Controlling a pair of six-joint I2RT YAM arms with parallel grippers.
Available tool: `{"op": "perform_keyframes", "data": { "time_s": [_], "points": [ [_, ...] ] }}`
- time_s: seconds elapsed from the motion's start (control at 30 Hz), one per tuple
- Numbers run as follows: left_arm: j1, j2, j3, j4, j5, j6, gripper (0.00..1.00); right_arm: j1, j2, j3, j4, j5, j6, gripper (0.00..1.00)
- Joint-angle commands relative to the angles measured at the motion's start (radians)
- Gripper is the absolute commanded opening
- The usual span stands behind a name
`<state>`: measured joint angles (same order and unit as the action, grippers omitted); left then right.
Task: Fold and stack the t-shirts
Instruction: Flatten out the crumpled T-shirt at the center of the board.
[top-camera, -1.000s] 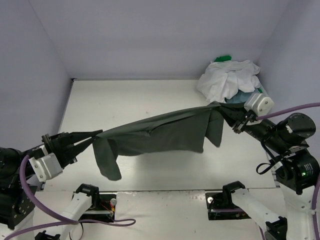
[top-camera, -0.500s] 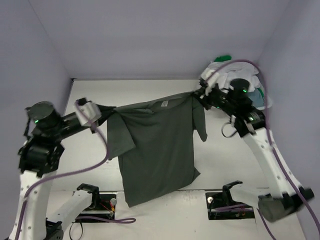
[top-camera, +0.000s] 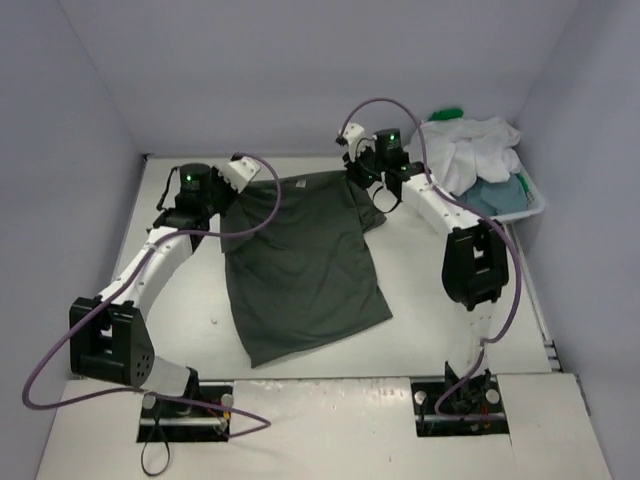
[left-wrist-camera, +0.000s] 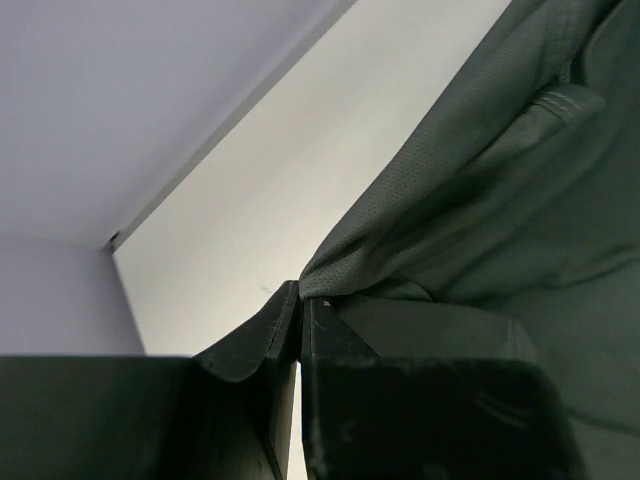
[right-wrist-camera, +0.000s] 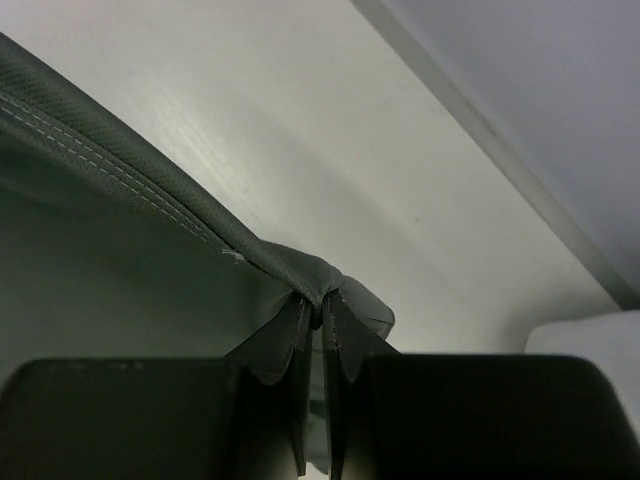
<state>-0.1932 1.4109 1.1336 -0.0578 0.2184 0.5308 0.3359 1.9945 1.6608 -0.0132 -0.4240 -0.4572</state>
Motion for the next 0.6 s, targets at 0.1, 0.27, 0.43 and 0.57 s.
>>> {"op": "perform_keyframes", "data": {
  "time_s": [0.1,0.27,0.43,0.57],
  "points": [
    [0.034,0.082,0.065,0.210,-0.218,0.049,0.00,0.046,0.173,0.232,0.134,0.209,0.063,0.14],
    [0.034,0.114,0.043,0.178,-0.275,0.049,0.00,0.133,0.192,0.223,0.101,0.514,0.068,0.43],
    [0.032,0.105,0.023,0.115,-0.246,0.012,0.00,0.198,-0.031,0.034,-0.079,0.368,0.106,0.47],
    [0.032,0.094,0.018,0.082,-0.237,-0.006,0.00,0.317,-0.152,-0.100,-0.275,0.211,0.080,0.37]
  ]
}}
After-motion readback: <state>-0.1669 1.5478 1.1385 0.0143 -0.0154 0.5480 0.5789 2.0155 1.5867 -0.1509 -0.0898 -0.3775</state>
